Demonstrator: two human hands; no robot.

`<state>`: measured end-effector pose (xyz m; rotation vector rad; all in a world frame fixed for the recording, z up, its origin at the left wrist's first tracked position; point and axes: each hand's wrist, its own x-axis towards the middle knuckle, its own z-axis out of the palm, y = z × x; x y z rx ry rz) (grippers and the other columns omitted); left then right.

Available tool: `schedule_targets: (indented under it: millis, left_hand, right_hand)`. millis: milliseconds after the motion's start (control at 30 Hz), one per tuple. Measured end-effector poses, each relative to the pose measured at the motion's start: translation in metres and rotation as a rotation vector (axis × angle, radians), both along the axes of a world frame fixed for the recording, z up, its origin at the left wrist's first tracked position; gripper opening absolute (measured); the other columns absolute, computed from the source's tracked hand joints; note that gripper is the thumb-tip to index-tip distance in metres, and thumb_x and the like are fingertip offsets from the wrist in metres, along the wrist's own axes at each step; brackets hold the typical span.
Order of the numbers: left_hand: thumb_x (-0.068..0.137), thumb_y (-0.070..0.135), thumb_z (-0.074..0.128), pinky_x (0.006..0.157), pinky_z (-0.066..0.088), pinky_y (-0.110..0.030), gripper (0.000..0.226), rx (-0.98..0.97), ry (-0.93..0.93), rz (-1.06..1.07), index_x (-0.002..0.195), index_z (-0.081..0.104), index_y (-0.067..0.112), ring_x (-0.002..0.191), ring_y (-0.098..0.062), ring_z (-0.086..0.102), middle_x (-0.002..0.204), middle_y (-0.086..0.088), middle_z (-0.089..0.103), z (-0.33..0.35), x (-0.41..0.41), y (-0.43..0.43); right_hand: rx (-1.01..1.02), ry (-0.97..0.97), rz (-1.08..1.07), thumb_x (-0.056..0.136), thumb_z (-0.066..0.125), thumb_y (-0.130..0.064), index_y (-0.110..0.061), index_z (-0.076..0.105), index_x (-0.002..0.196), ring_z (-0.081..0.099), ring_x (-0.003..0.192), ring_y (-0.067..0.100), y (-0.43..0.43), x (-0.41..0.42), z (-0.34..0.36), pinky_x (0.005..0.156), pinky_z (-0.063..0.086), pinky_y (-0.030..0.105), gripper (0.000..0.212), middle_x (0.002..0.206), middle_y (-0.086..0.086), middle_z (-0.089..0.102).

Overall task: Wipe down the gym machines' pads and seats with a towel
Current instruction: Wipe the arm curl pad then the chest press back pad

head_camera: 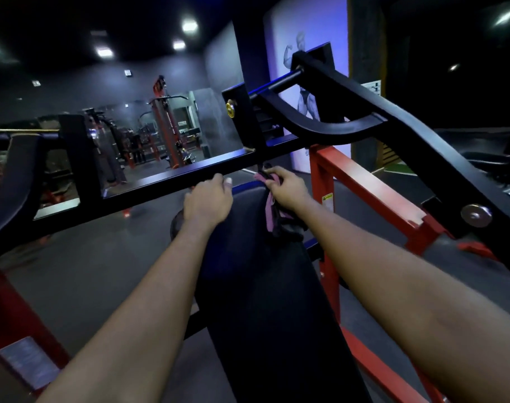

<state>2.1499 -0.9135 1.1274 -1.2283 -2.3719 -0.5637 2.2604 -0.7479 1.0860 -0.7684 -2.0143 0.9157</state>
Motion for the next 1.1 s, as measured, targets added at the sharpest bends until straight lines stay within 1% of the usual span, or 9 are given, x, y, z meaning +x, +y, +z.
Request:
schedule_targets:
  millis: [100,267,400,600,733,800,867,967,1100]
  left_hand:
    - [0.106,0.045,0.02,0.096,0.041,-0.051,0.046,-0.244,0.071,0.046,0.127,0.052,0.019,0.121,-0.039,0.056,0.13,-0.019,0.061,-0.004,0.002,0.019]
    - [0.106,0.043,0.02,0.094,0.044,-0.052,0.044,-0.175,0.197,0.08,0.125,0.054,0.022,0.117,-0.039,0.058,0.13,-0.013,0.062,-0.017,-0.002,0.021]
    - [0.106,0.043,0.023,0.092,0.043,-0.051,0.042,-0.165,0.207,0.094,0.123,0.055,0.023,0.116,-0.038,0.059,0.128,-0.012,0.064,-0.018,0.001,0.022]
    - [0.106,0.043,0.023,0.09,0.044,-0.05,0.042,-0.146,0.254,0.093,0.12,0.056,0.022,0.112,-0.038,0.06,0.123,-0.011,0.065,-0.019,0.001,0.02]
    - [0.106,0.043,0.021,0.088,0.043,-0.049,0.044,-0.167,0.25,0.1,0.121,0.055,0.021,0.111,-0.038,0.059,0.124,-0.012,0.065,-0.018,0.001,0.021]
    - [0.106,0.042,0.023,0.09,0.041,-0.049,0.044,-0.132,0.261,0.136,0.123,0.057,0.02,0.112,-0.037,0.058,0.124,-0.012,0.064,-0.021,0.004,0.021]
    - [0.106,0.037,0.028,0.096,0.038,-0.051,0.042,-0.056,0.299,0.171,0.128,0.058,0.017,0.116,-0.035,0.055,0.128,-0.013,0.063,-0.032,0.012,0.025]
    - [0.103,0.033,0.035,0.116,0.023,-0.055,0.045,-0.013,0.393,0.069,0.142,0.051,0.016,0.137,-0.032,0.04,0.149,-0.011,0.048,-0.055,0.033,0.042]
    - [0.106,0.037,0.029,0.124,0.005,-0.051,0.048,-0.218,0.497,-0.189,0.149,0.045,0.026,0.153,-0.027,0.015,0.163,-0.003,0.03,-0.074,0.071,0.078]
  right_hand:
    - [-0.133,0.14,-0.043,0.096,0.061,-0.034,-0.037,0.063,0.129,0.062,0.117,0.026,-0.004,0.014,-0.036,0.103,0.048,0.038,0.033,0.126,0.003,0.069]
    - [-0.261,0.114,-0.113,0.1,0.056,-0.037,-0.035,0.059,0.133,0.061,0.118,0.032,-0.018,0.044,-0.098,0.097,0.046,0.038,0.033,0.126,0.006,0.069]
    - [-0.246,0.111,-0.173,0.099,0.056,-0.038,-0.043,0.057,0.132,0.059,0.121,0.034,-0.019,0.041,-0.081,0.1,0.047,0.042,0.034,0.13,0.003,0.066]
    - [0.003,0.107,0.026,0.101,0.053,-0.041,-0.048,0.044,0.148,0.047,0.137,0.028,-0.007,0.009,-0.02,0.111,0.04,0.042,0.048,0.153,0.0,0.045]
    - [-0.087,0.155,0.078,0.101,0.057,-0.032,-0.044,0.044,0.15,0.045,0.14,0.03,-0.005,0.026,-0.06,0.117,0.037,0.044,0.051,0.15,0.011,0.05]
    - [-0.133,0.197,0.082,0.102,0.058,-0.028,-0.041,0.045,0.151,0.046,0.14,0.027,-0.01,0.04,-0.082,0.117,0.037,0.042,0.053,0.15,0.008,0.051]
    - [-0.173,0.218,0.063,0.101,0.059,-0.027,-0.043,0.046,0.149,0.047,0.139,0.022,-0.017,0.053,-0.111,0.116,0.038,0.039,0.053,0.15,0.003,0.052]
    - [-0.215,0.21,0.048,0.101,0.06,-0.027,-0.045,0.047,0.148,0.046,0.138,0.016,-0.031,0.077,-0.161,0.114,0.036,0.033,0.052,0.148,0.002,0.053]
    - [-0.261,0.169,-0.001,0.101,0.061,-0.02,-0.04,0.053,0.145,0.048,0.137,0.011,-0.052,0.122,-0.239,0.108,0.032,0.019,0.049,0.145,-0.004,0.057]
